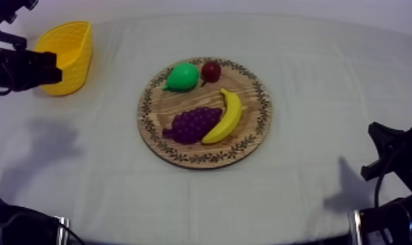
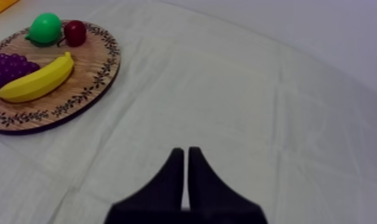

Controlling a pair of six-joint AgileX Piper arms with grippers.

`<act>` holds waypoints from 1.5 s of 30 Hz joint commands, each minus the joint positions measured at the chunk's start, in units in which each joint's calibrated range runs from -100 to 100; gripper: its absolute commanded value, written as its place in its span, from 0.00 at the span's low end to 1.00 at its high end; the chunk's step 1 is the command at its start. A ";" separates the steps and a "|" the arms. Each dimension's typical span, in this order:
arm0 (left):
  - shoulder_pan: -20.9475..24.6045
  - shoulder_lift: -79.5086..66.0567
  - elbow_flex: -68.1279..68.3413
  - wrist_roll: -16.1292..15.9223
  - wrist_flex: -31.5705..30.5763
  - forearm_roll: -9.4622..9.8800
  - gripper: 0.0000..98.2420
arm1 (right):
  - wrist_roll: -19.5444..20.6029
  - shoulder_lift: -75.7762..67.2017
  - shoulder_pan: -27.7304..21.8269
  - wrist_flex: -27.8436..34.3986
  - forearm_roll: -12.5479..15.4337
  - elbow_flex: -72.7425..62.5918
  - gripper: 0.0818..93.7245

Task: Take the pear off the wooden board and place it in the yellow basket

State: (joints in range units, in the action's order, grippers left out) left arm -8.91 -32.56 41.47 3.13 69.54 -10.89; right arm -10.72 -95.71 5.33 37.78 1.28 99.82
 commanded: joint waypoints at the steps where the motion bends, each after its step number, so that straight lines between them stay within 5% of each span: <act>1: -0.90 5.92 -4.18 1.43 0.60 0.22 0.00 | 0.02 -0.04 0.03 0.04 0.01 -0.05 0.00; 16: -8.19 36.40 -31.36 6.45 10.21 5.21 0.00 | 0.00 -0.04 0.03 0.04 0.01 -0.05 0.00; 31: -11.10 51.24 -47.30 5.53 14.15 5.59 0.00 | 0.00 -0.04 0.03 0.04 0.01 -0.05 0.00; 37: -11.67 53.95 -51.05 0.51 15.66 5.50 0.00 | 0.00 -0.04 0.03 0.04 0.01 -0.05 0.00; 45: -11.60 57.18 -55.31 -19.18 22.68 6.14 0.00 | 0.00 -0.04 0.03 0.04 0.01 -0.05 0.00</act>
State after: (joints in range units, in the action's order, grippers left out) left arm -20.53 24.47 -13.39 -5.37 90.58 -4.78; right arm -10.74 -95.71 5.33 37.78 1.28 99.82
